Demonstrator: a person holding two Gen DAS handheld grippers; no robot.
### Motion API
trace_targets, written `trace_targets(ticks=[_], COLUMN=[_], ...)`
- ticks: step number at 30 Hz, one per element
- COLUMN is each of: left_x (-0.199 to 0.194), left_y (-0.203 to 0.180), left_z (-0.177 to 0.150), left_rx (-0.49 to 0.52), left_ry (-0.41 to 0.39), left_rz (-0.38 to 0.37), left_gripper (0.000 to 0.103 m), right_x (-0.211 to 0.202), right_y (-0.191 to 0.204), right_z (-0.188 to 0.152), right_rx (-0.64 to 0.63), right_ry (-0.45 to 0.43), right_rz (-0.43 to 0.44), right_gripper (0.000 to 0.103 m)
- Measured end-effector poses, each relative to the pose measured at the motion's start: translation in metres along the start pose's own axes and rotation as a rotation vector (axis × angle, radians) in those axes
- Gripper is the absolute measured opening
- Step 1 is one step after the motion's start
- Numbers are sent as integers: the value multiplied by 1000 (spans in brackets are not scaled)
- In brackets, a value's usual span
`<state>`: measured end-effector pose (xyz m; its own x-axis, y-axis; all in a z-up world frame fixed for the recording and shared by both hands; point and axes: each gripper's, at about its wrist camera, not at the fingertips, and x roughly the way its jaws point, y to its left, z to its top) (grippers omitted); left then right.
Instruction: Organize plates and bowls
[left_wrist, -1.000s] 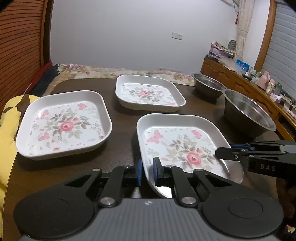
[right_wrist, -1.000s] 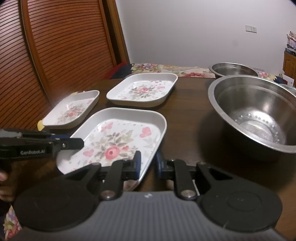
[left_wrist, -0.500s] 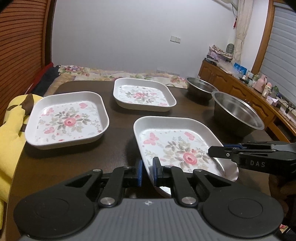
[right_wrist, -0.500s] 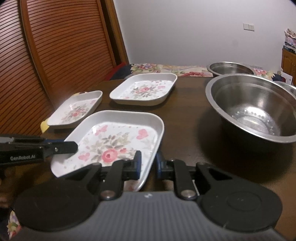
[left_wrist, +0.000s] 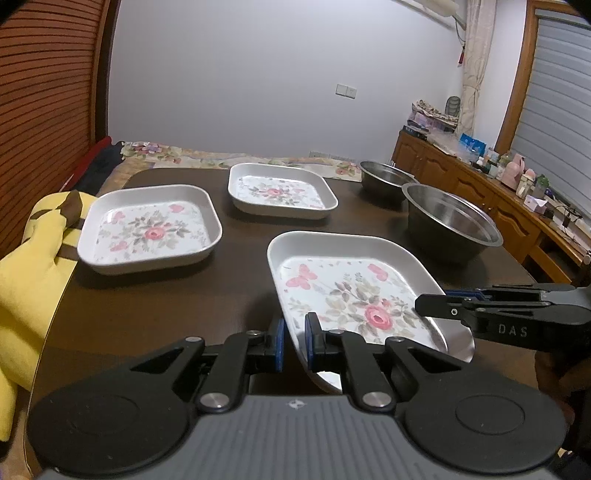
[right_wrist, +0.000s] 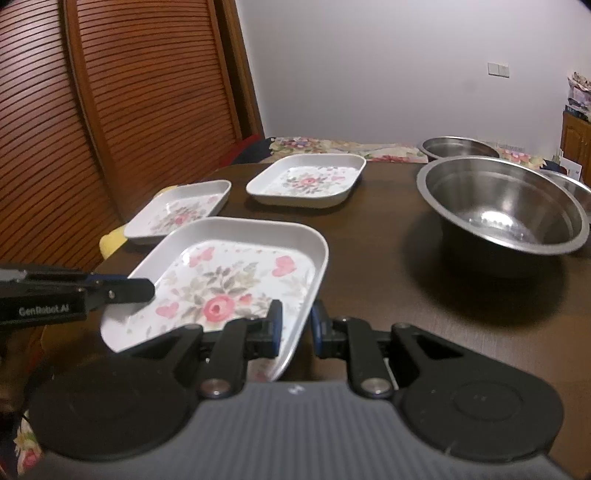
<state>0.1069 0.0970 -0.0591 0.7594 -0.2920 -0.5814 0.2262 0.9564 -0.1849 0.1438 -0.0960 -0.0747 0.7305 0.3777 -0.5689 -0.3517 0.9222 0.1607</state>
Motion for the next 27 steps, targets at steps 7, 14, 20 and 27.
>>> trace_targets(ticks=[7,14,20,27], left_x=[-1,3,8,9], left_y=[0,3,5,6], left_z=[-10,-16,-21,-20], left_rx=[4,-12,-22,-28], left_ry=[7,23,38,30], left_rz=[19,27,31,32], left_gripper=[12,12,12,12], right_x=[2,4,4,2], right_y=[4,5,6,6], right_z=[-14,-19,-21,-24], right_rx=[13,21,22,27], right_ry=[14,18,8,-1], right_rz=[6,14,14,15], right_gripper=[18,18,18,20])
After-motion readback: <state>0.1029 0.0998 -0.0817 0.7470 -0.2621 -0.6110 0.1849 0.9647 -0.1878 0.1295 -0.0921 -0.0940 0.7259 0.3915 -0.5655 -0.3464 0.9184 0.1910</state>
